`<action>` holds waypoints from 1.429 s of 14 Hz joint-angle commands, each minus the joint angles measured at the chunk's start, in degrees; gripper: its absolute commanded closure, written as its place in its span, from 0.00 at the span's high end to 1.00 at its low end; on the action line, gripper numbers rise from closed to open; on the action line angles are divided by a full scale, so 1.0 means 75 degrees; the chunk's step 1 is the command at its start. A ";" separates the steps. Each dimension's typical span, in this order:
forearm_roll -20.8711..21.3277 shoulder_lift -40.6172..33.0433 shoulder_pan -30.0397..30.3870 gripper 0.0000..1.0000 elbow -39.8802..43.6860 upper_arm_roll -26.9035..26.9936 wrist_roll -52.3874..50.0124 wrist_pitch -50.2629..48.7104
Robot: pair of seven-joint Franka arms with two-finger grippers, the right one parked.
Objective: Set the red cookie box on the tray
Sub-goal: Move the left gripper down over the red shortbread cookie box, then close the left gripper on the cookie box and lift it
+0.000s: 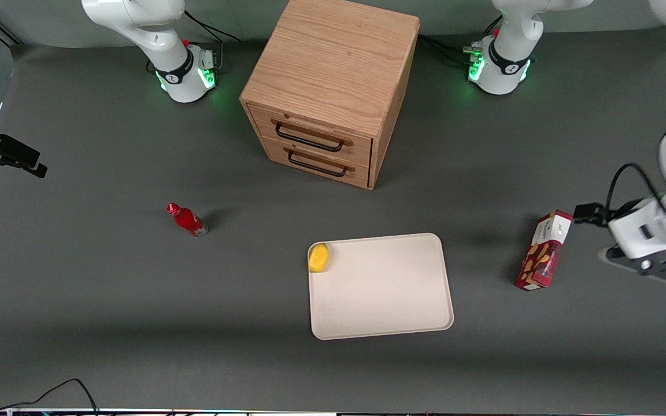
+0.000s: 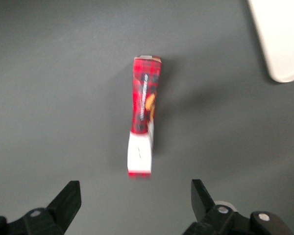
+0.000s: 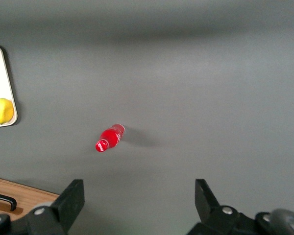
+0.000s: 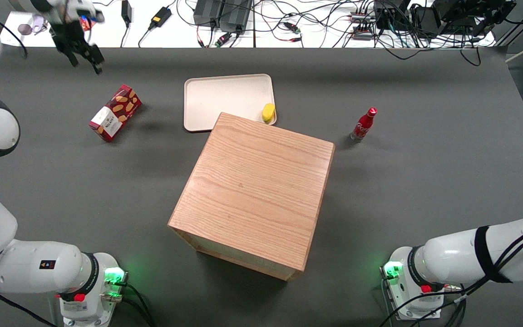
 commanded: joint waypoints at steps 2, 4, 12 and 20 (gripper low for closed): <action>-0.0022 -0.0044 -0.0018 1.00 -0.2354 0.0051 0.0545 0.2914; -0.0161 0.0179 -0.0018 0.01 -0.2907 0.0051 0.0487 0.3994; -0.0629 -0.0101 -0.0018 0.00 -0.1998 0.0156 0.0440 0.2317; -0.0631 0.0085 -0.0170 0.00 0.0993 -0.1997 -0.5108 -0.0795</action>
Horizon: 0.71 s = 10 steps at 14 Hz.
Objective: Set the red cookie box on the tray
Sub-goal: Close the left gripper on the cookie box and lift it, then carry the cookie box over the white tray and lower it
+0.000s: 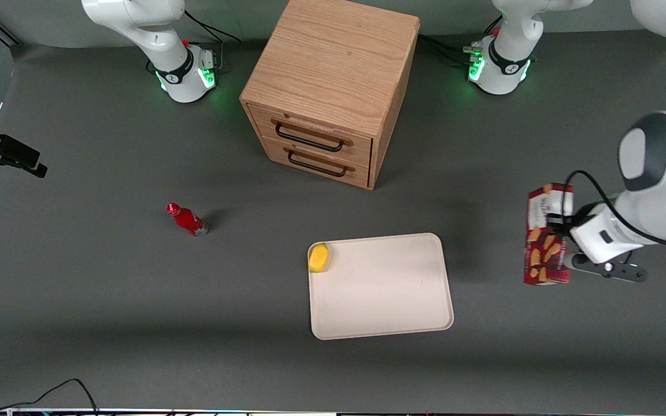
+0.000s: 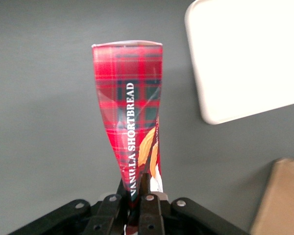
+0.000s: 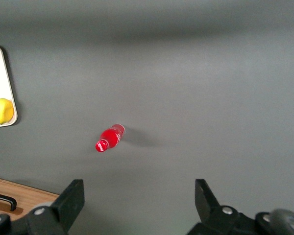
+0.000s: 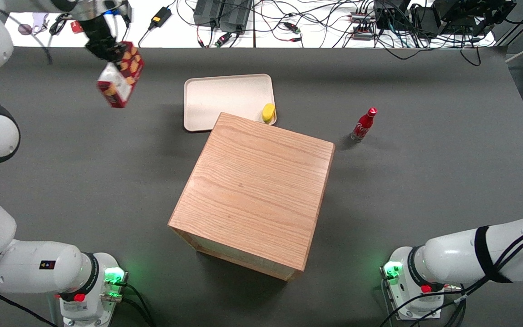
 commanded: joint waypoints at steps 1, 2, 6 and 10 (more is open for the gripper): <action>0.0085 0.0531 -0.0083 0.00 0.0315 -0.0891 -0.2068 0.0281; 0.0189 0.0741 -0.0094 0.00 0.0269 -0.1161 -0.2538 0.0795; 0.1522 0.2065 -0.0270 0.00 0.0058 -0.1772 -0.4063 0.3021; 0.2697 0.2513 -0.0259 0.99 -0.0575 -0.1785 -0.4313 0.4374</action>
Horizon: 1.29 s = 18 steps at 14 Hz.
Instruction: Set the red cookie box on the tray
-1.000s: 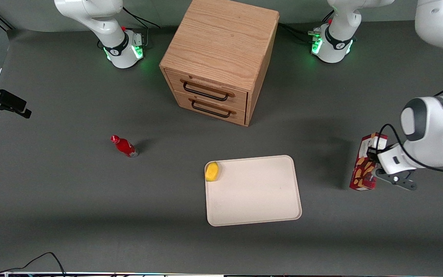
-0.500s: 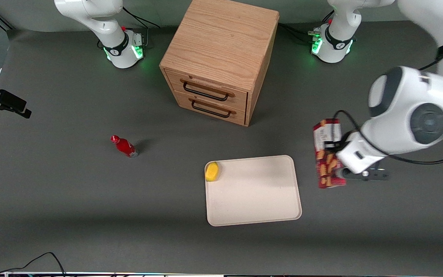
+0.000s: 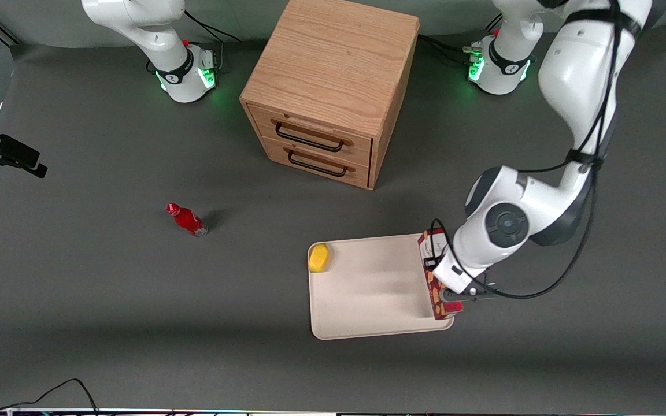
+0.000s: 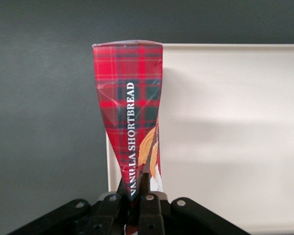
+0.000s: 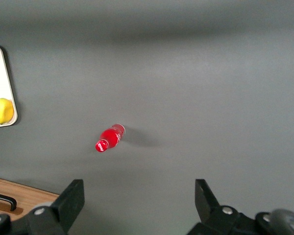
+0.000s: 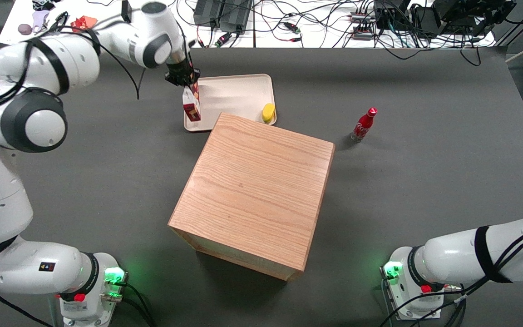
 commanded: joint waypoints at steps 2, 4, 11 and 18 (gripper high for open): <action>0.0401 -0.0329 0.0080 1.00 -0.0214 -0.0030 -0.0178 -0.0014; 0.0343 -0.0784 0.0138 1.00 -0.0202 -0.0007 0.0148 -0.0982; -0.1578 -0.3467 0.0338 1.00 -0.0248 0.1853 0.4667 -0.4441; -0.2001 -0.4608 0.0326 1.00 -0.0673 0.2841 0.6009 -0.5288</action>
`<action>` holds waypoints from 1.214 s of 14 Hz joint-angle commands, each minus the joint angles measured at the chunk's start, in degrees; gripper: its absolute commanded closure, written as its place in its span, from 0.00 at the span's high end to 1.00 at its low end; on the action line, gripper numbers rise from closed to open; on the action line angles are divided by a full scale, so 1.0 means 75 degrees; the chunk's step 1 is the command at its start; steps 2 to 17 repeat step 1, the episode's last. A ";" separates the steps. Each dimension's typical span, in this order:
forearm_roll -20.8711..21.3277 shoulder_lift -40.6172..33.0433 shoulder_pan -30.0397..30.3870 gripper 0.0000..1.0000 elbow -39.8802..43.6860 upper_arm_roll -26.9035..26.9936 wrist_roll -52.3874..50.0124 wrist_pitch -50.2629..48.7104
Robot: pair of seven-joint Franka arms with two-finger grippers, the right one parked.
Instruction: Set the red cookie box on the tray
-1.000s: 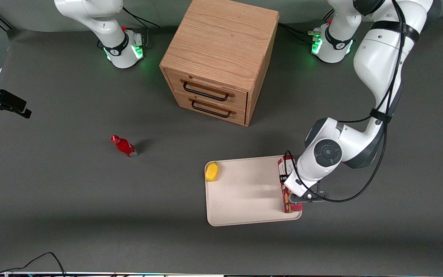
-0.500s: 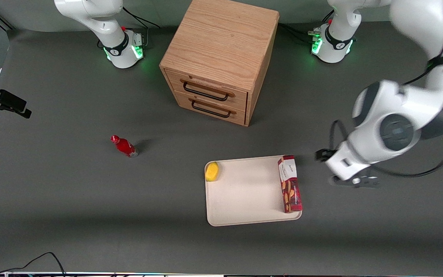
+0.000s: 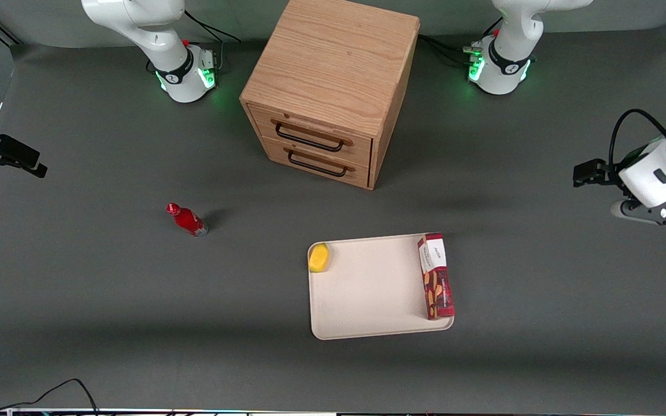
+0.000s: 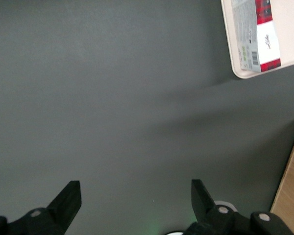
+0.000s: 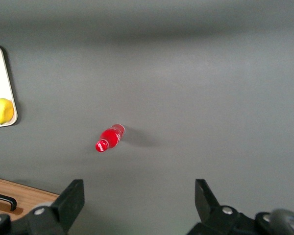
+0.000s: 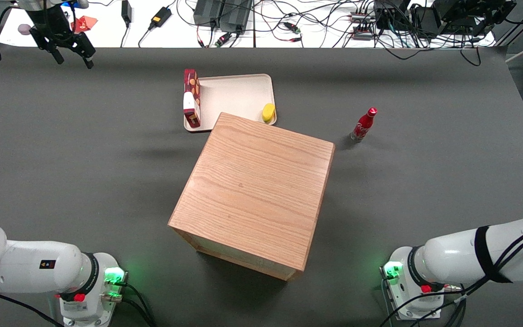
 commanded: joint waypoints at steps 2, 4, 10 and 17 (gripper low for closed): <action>-0.0074 -0.0011 -0.0120 1.00 0.0274 0.0027 0.0128 -0.0222; -0.0074 -0.0011 -0.0120 1.00 0.0274 0.0027 0.0128 -0.0222; -0.0074 -0.0011 -0.0120 1.00 0.0274 0.0027 0.0128 -0.0222; -0.0074 -0.0011 -0.0120 1.00 0.0274 0.0027 0.0128 -0.0222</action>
